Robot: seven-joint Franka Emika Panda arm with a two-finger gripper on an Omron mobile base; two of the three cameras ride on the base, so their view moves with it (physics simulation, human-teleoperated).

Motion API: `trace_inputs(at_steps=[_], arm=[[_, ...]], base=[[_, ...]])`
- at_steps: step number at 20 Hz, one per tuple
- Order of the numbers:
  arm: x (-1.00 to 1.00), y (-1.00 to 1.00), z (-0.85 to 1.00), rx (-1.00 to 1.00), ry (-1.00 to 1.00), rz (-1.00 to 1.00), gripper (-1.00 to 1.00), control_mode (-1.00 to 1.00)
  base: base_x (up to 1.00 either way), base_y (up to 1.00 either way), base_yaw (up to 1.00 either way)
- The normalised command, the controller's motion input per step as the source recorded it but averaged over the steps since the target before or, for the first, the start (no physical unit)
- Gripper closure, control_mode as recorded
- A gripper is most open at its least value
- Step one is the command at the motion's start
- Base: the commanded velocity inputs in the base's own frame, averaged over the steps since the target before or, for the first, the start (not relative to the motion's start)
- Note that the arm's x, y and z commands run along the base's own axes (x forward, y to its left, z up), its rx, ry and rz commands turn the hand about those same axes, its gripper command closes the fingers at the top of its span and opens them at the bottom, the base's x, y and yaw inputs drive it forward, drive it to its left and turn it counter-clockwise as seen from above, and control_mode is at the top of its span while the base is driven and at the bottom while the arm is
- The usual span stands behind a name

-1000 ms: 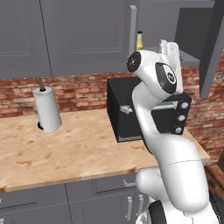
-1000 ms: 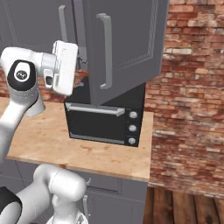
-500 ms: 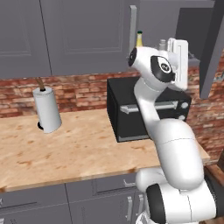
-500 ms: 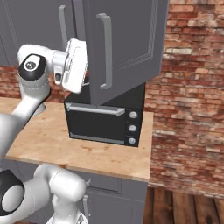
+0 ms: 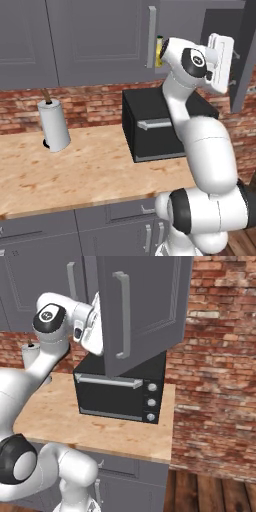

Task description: Move the mustard and shaker from the cabinet to the dining counter.

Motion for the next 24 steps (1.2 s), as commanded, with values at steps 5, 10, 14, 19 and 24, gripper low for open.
trace_inputs(at_steps=[5,10,14,19,24], arm=[[-0.25,-0.61,0.00,0.07,-0.15,-0.14,-1.00,-1.00],[-0.29,-0.65,-0.03,0.11,-0.08,-0.13,-1.00,-1.00],[-0.28,-0.73,-0.04,0.12,-0.03,-0.11,-1.00,-1.00],[-0.09,-0.43,-0.11,0.11,-0.07,-0.05,-1.00,-1.00],[-0.02,0.35,-0.03,0.00,-0.02,0.07,-1.00,-1.00]], base=[[0.00,0.00,0.00],[0.00,0.00,0.00],[0.00,0.00,0.00],[0.00,0.00,0.00],[0.00,0.00,0.00]])
